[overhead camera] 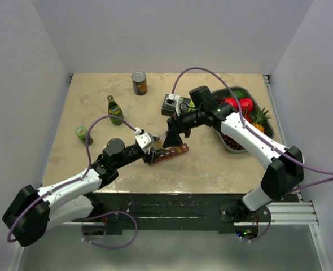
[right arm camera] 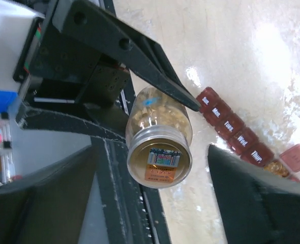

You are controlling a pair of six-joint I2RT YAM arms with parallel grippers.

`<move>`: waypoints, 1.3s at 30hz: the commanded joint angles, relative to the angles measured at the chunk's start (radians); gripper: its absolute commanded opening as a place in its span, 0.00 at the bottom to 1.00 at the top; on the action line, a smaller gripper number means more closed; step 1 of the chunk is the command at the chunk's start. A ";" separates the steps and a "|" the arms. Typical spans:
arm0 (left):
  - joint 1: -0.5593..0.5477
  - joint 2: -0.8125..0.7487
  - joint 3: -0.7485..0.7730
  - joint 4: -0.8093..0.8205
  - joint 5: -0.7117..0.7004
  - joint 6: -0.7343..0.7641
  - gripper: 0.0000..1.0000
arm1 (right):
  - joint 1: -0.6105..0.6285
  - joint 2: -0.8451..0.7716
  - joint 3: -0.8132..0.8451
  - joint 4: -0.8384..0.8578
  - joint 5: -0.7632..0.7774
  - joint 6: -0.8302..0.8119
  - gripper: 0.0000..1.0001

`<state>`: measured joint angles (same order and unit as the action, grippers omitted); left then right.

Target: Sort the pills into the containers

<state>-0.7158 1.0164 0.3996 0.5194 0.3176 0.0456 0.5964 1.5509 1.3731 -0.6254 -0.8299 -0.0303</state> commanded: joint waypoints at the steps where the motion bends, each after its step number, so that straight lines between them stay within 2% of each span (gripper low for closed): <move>1: -0.005 -0.030 -0.033 0.153 -0.006 -0.001 0.00 | -0.003 -0.051 0.069 -0.025 -0.067 -0.152 0.99; 5: -0.008 -0.048 -0.041 0.148 0.047 -0.015 0.00 | -0.047 -0.060 0.161 -0.265 -0.161 -0.465 0.99; 9: -0.017 -0.047 -0.036 0.148 0.087 -0.027 0.00 | -0.064 -0.038 0.253 -0.466 -0.164 -0.798 0.99; 13: -0.025 -0.061 -0.038 0.145 0.104 -0.036 0.00 | -0.069 -0.019 0.311 -0.591 -0.130 -0.983 0.99; 18: -0.033 -0.091 -0.050 0.145 0.113 -0.068 0.00 | -0.078 0.001 0.342 -0.715 -0.161 -1.193 0.99; 27: -0.037 -0.099 -0.070 0.202 0.166 -0.131 0.00 | -0.078 -0.037 0.299 -0.735 -0.172 -1.329 0.99; 39: -0.042 -0.045 -0.061 0.241 0.259 -0.174 0.00 | -0.076 -0.057 0.233 -0.743 -0.216 -1.411 0.99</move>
<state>-0.7494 0.9463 0.3290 0.6697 0.5255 -0.1047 0.5224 1.5089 1.6108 -1.3331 -0.9974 -1.3598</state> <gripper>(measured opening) 0.573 0.989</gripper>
